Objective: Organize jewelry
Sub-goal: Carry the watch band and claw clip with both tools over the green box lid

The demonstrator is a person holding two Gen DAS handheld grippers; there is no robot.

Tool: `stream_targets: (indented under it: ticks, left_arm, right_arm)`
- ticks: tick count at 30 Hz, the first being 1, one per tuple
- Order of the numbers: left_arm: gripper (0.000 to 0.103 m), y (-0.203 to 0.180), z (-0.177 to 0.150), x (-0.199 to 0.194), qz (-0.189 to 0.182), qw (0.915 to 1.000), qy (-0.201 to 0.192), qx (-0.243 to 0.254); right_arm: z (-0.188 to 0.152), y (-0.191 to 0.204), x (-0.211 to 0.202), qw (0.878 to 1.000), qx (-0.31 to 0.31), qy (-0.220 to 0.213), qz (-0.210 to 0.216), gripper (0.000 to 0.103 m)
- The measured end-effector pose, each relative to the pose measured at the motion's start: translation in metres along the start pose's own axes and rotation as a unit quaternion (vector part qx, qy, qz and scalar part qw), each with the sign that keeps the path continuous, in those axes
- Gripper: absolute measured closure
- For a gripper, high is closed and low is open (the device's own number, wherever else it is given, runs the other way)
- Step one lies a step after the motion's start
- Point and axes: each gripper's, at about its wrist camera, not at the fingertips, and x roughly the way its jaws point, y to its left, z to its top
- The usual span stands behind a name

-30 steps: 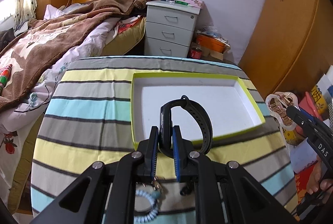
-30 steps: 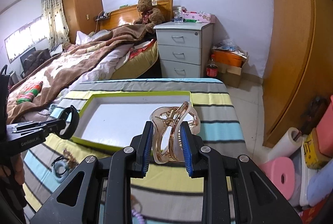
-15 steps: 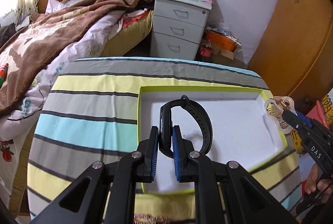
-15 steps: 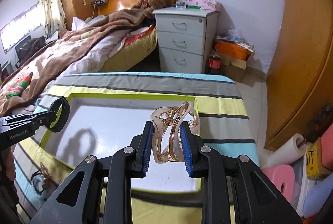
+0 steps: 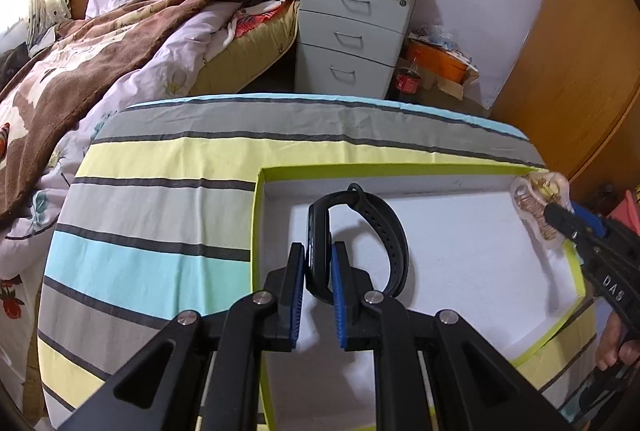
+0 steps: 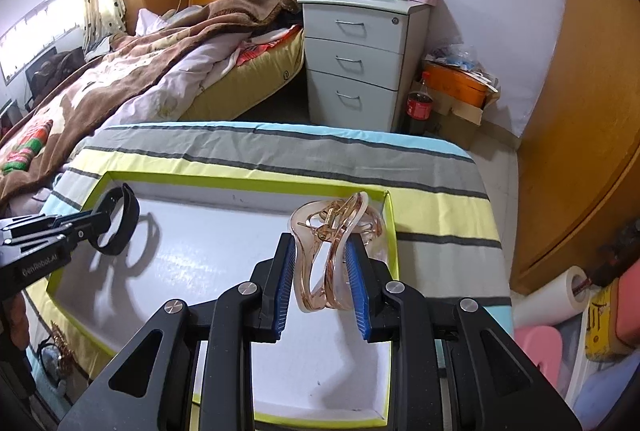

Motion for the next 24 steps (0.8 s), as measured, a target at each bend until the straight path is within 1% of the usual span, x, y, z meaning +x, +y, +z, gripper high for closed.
stream_targets:
  ticks: [6,9,24]
  left_arm:
    - [0.089,-0.001,0.0,0.006,0.001,1.0,0.006,-0.002]
    - [0.089,-0.002,-0.001,0.008,0.01,0.9999,0.007,0.0]
    - [0.088,-0.005,-0.002,0.011,0.007,0.9999,0.014,0.001]
  right_arm:
    - [0.002,0.004,0.003,1.0,-0.015,-0.004,-0.009,0.076]
    - [0.002,0.003,0.004,1.0,-0.018,-0.008,-0.011,0.076]
    - [-0.002,0.004,0.005,0.999,-0.025,-0.026,-0.008,0.076]
